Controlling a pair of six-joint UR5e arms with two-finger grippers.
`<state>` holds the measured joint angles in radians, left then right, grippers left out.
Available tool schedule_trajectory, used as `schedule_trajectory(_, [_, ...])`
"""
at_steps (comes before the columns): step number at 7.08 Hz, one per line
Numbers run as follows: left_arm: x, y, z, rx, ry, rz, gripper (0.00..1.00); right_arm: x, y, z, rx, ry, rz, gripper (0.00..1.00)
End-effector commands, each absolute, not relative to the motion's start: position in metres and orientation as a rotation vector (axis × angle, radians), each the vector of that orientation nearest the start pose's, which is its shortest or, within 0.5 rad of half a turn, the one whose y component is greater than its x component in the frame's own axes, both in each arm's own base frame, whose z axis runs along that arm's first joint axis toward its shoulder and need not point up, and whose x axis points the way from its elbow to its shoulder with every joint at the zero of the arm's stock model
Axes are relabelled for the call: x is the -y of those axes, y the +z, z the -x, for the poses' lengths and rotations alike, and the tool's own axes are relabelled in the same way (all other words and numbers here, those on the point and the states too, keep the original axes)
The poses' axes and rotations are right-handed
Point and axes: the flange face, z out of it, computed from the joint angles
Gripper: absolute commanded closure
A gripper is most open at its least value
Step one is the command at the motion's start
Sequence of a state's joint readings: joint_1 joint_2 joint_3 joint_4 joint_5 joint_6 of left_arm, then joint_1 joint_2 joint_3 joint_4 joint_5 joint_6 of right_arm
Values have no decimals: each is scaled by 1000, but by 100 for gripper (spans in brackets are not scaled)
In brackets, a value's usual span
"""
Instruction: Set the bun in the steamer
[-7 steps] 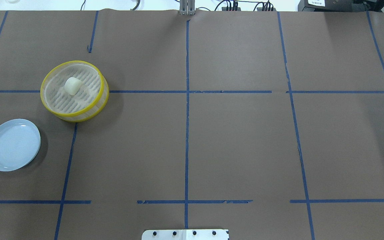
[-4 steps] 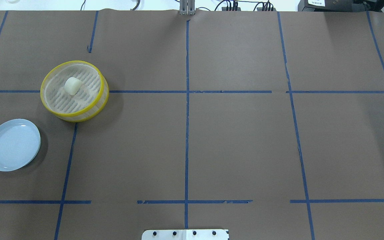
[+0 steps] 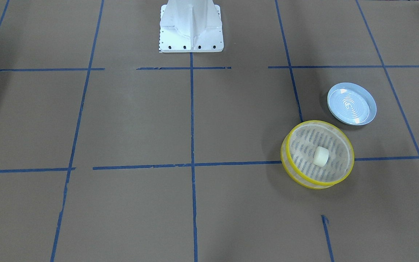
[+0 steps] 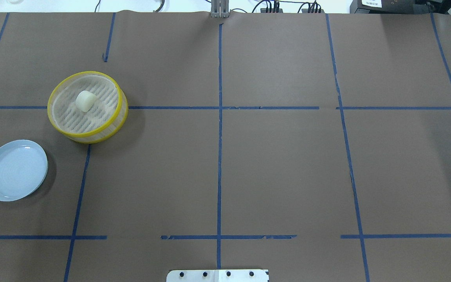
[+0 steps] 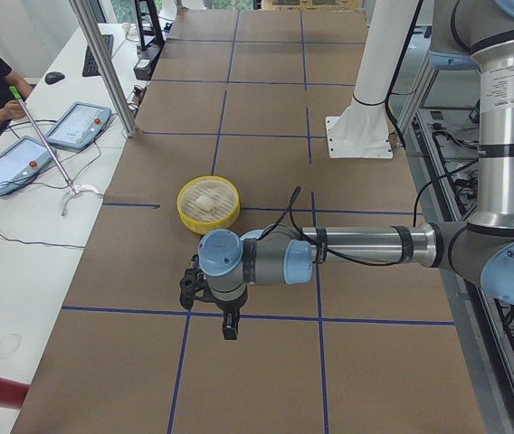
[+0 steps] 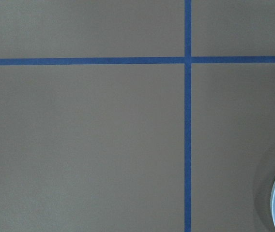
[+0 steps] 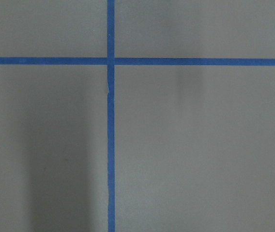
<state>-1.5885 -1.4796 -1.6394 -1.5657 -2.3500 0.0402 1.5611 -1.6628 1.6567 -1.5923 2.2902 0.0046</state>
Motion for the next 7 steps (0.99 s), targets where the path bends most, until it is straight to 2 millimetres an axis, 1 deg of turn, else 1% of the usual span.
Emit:
schedule_trajectory(1, [450, 666, 72, -780, 16, 3, 0, 451, 666, -64, 719, 6, 31, 0])
schedule_trajectory(7, [452, 664, 71, -780, 12, 16, 0, 451, 666, -64, 719, 6, 31, 0])
